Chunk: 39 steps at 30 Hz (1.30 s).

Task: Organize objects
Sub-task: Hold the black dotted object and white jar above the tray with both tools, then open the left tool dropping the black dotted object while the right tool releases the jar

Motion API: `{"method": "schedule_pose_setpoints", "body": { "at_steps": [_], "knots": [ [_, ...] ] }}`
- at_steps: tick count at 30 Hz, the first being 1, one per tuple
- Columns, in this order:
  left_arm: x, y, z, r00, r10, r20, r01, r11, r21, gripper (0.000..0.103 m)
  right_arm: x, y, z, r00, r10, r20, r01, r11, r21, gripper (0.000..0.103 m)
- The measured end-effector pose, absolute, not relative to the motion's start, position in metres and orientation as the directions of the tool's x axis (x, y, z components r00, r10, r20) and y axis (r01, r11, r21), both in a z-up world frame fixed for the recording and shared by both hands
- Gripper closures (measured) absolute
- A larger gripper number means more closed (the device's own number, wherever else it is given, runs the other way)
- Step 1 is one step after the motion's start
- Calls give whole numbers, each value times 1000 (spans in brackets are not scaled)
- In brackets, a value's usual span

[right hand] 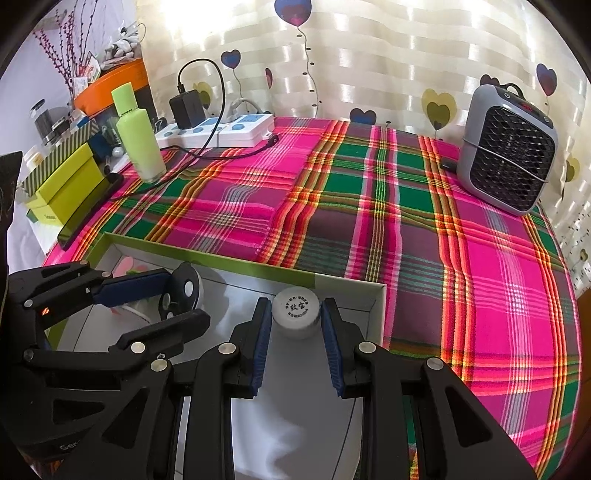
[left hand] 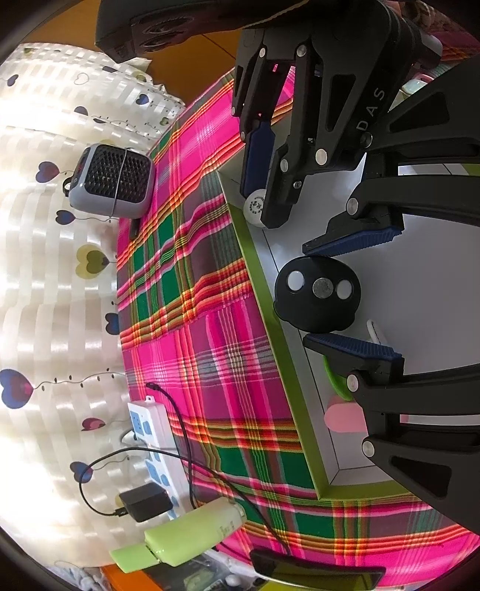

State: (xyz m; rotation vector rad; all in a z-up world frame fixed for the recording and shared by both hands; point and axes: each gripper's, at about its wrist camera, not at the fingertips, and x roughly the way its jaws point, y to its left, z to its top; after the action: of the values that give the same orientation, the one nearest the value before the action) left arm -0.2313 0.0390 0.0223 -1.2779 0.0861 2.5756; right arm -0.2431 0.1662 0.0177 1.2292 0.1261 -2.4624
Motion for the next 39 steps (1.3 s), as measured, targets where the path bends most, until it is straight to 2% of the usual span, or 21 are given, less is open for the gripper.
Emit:
{"method": "schedule_pose_setpoints", "body": {
  "at_steps": [23, 33, 36, 39],
  "knots": [
    [-232, 39, 22, -574, 194, -796, -250, -967, -56, 60, -243, 165, 18, -534, -296, -792, 374, -923, 93, 74],
    [-226, 33, 23, -571, 205, -795, -235, -969, -81, 58, -241, 167, 20, -543, -299, -785, 363, -926, 102, 65],
    [-223, 32, 25, -573, 211, -792, -234, -968, -88, 58, -238, 169, 21, -543, -307, -781, 359, -926, 114, 59],
    [-220, 31, 27, -577, 216, -788, -229, -968, -98, 58, -234, 171, 23, -545, -312, -778, 355, -927, 123, 58]
  ]
}}
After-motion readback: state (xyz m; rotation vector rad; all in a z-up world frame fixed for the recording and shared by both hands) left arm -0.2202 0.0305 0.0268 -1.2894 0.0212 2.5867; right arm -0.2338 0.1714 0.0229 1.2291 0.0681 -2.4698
